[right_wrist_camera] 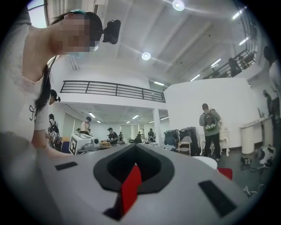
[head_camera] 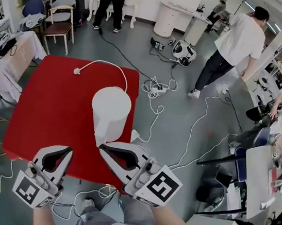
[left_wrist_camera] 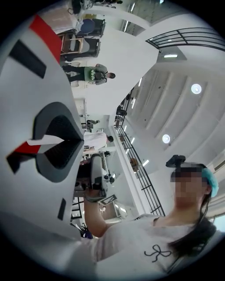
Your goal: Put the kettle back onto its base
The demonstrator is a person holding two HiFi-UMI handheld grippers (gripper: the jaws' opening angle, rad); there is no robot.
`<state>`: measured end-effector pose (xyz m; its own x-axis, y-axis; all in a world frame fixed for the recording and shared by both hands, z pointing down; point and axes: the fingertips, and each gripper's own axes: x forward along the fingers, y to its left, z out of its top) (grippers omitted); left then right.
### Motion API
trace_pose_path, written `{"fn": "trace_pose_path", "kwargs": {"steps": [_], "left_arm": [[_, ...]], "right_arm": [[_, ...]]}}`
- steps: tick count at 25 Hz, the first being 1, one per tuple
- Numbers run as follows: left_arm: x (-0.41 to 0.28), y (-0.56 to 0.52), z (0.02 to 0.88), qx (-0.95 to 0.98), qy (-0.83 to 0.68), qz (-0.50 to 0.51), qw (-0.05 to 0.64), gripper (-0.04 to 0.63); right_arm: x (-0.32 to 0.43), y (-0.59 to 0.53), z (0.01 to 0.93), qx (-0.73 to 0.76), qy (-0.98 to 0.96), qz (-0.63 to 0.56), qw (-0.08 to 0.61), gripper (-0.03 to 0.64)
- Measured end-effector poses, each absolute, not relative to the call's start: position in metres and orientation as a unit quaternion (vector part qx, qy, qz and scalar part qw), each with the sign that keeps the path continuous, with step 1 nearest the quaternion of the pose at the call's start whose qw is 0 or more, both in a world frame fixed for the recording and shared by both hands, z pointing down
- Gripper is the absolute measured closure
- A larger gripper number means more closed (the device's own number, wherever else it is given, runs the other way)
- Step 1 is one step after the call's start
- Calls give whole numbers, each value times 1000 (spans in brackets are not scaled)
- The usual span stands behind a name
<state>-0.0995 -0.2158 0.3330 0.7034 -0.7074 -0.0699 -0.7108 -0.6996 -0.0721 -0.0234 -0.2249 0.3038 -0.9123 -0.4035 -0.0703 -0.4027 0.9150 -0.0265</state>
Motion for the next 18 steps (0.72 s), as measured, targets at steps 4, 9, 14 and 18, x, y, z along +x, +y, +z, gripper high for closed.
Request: {"fn": "trace_pose_path", "kwargs": {"steps": [4, 9, 14, 18], "left_arm": [[-107, -198, 318, -925, 378, 10, 47, 584], [-121, -175, 309, -933, 355, 9, 59, 584], [-133, -157, 301, -944, 324, 22, 62, 584], [-132, -145, 292, -953, 296, 25, 61, 584]], "right_arm": [[-40, -214, 299, -230, 972, -9, 41, 609], [-58, -198, 293, -268, 962, -1, 47, 609], [-69, -181, 283, -306, 950, 10, 53, 609], [-76, -163, 278, -329, 943, 19, 55, 610]]}}
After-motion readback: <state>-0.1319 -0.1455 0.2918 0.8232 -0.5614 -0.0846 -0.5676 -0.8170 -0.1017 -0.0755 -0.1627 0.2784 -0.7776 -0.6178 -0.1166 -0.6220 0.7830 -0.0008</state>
